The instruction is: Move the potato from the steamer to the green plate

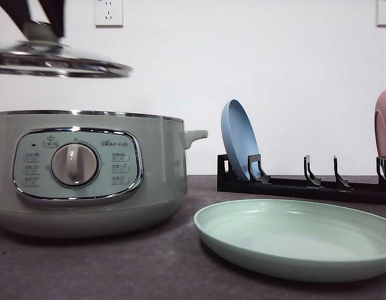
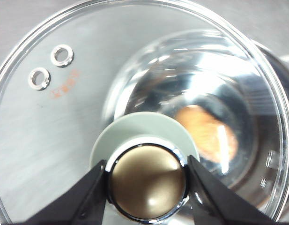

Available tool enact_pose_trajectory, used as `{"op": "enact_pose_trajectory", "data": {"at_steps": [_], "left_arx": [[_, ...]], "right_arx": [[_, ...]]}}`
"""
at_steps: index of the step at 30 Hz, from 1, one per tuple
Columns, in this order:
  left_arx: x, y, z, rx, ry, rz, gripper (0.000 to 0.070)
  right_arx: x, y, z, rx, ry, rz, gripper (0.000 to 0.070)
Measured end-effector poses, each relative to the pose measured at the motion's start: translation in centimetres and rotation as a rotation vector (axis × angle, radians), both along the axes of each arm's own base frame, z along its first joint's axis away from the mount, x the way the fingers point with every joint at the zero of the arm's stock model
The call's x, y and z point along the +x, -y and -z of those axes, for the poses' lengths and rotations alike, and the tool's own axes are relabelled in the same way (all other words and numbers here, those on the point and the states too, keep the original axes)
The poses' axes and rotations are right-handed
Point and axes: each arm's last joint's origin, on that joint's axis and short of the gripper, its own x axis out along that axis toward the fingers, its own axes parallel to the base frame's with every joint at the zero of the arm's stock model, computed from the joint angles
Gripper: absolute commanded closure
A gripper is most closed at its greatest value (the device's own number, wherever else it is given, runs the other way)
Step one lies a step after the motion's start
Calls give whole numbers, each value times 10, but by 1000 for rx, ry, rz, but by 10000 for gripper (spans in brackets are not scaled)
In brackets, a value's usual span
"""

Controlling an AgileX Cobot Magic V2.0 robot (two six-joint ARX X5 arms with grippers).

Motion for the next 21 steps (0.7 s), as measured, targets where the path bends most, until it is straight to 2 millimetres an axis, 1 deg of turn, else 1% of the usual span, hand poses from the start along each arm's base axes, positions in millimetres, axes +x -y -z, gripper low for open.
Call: {"op": "enact_pose_trajectory", "data": {"at_steps": [4, 9, 13, 17, 21], "left_arx": [[-8, -22, -9, 2, 20, -76, 699], [-9, -45, -8, 7, -2, -158, 699], [-9, -59, -8, 8, -7, -209, 699], [-8, -67, -8, 8, -4, -241, 699], [-7, -72, -9, 6, 7, -258, 699]], "right_arx": [[0, 0, 0, 0, 0, 0, 405], [0, 0, 0, 0, 0, 0, 405], [0, 0, 0, -7, 4, 12, 405], [1, 1, 0, -24, 15, 41, 403], [3, -1, 2, -19, 0, 54, 314]]}}
